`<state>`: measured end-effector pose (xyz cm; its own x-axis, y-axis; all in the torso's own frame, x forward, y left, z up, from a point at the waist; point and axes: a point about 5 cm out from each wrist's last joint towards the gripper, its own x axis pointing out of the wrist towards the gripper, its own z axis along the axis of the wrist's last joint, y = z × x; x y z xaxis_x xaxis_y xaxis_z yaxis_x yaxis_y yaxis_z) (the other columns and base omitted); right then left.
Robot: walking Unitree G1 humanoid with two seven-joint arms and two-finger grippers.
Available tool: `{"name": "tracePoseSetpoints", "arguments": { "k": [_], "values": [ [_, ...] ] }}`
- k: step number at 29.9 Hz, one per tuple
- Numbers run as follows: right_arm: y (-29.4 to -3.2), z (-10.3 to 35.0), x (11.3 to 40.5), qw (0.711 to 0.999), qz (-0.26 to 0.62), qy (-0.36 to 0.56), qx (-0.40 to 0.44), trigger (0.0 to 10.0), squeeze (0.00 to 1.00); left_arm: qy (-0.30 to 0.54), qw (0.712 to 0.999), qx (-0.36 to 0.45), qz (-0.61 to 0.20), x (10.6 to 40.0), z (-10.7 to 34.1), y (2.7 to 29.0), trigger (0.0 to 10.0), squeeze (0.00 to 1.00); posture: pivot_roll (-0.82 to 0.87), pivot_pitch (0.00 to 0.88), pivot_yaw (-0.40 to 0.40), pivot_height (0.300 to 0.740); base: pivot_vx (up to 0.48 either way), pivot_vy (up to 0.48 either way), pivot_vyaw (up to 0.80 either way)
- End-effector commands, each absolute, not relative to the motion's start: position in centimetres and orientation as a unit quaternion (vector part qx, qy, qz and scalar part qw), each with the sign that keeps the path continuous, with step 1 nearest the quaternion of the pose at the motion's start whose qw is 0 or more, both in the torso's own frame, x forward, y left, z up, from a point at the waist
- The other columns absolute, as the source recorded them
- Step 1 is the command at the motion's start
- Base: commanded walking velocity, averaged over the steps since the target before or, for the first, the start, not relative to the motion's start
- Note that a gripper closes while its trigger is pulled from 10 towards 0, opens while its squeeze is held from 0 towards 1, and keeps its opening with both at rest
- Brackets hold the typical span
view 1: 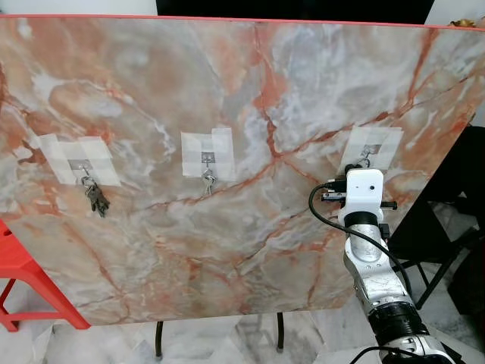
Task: Hang keys on a hook
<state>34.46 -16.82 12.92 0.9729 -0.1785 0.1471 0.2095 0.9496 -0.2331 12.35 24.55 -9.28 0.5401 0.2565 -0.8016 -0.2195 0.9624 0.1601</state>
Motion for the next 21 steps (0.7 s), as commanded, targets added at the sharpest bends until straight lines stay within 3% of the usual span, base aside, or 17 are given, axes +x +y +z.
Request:
{"name": "tracePoseSetpoints", "arguments": {
  "k": [1, 7, 8, 9, 10, 21],
  "values": [
    [-17.1, 13.1, 34.7, 0.985, -0.101, -0.060, -0.127, 10.0, 0.00, 0.470, 0.873, 0.025, 0.130, 12.0, -9.5, 24.4, 10.0, 0.00, 0.11, 0.000, -0.074, 0.729, 0.000, 0.000, 0.00],
    [-17.1, 12.9, 34.6, 0.985, -0.101, -0.055, -0.126, 10.0, 0.00, 0.471, 0.872, 0.026, 0.133, 11.7, -9.4, 24.7, 10.0, 0.00, 0.11, 0.000, -0.074, 0.729, 0.000, 0.000, 0.00],
    [-17.1, 12.9, 34.6, 0.985, -0.101, -0.055, -0.125, 10.0, 0.35, 0.472, 0.871, 0.027, 0.134, 11.6, -9.4, 24.9, 10.0, 0.00, 0.11, 0.000, -0.074, 0.729, 0.000, 0.000, 0.00],
    [-17.1, 12.9, 34.6, 0.986, -0.100, -0.055, -0.125, 10.0, 0.49, 0.473, 0.871, 0.027, 0.134, 11.4, -9.4, 25.0, 10.0, 0.00, 0.11, 0.000, -0.074, 0.729, 0.000, 0.000, 0.00],
    [-17.1, 12.9, 34.6, 0.986, -0.100, -0.055, -0.125, 10.0, 0.57, 0.473, 0.870, 0.027, 0.135, 11.3, -9.4, 25.1, 10.0, 0.00, 0.11, 0.000, -0.074, 0.729, 0.000, 0.000, 0.00],
    [-16.9, 12.8, 34.5, 0.986, -0.096, -0.055, -0.122, 10.0, 0.55, 0.477, 0.868, 0.028, 0.137, 10.9, -9.5, 25.4, 10.0, 0.00, 0.11, 0.000, -0.072, 0.729, 0.000, 0.000, 0.00]
  ]
}}
